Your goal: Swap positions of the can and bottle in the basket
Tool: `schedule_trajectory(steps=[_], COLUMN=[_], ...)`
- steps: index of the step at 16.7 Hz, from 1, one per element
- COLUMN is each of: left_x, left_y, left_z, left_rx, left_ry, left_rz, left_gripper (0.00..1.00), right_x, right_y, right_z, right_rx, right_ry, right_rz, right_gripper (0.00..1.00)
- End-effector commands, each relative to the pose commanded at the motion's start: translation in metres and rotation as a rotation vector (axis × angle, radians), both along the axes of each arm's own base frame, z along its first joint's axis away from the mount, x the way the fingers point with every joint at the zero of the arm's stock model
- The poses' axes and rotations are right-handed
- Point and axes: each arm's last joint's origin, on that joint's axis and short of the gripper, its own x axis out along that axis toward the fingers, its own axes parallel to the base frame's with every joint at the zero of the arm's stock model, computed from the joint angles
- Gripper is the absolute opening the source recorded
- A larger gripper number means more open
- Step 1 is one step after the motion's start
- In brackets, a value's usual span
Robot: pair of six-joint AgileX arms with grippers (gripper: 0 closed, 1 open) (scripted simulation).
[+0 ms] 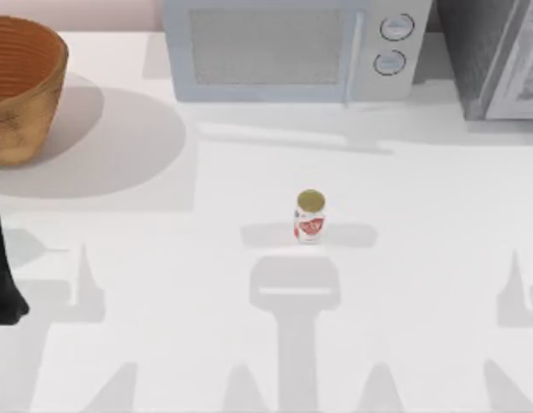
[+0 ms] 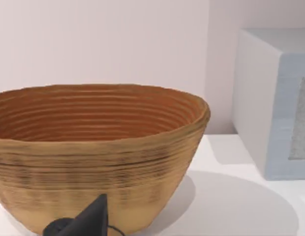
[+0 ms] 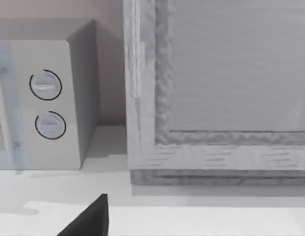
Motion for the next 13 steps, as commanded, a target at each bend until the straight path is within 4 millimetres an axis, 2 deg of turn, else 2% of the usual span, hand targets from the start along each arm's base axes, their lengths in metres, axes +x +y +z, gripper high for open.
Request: schedule_trajectory(steps=[3, 9, 13], left_x=[-0.0016, -0.0009, 0.0078], left_y=[0.0012, 0.0012, 0.0053], left_z=[-0.0086, -0.0081, -0.0089], left_rx=[-0.002, -0.001, 0.003], left_ry=[0.007, 0.009, 0.033], left_rz=[0.031, 0.029, 0.047], left_gripper=[1.0, 1.0, 1.0], right_x=[0.0, 0.0, 0.0], right_y=[0.0, 0.0, 0.0], right_z=[0.0, 0.0, 0.0], right_rx=[0.0, 0.0, 0.0], right_ry=[0.0, 0.0, 0.0], right_rz=[0.0, 0.0, 0.0], right_gripper=[1.0, 1.0, 1.0])
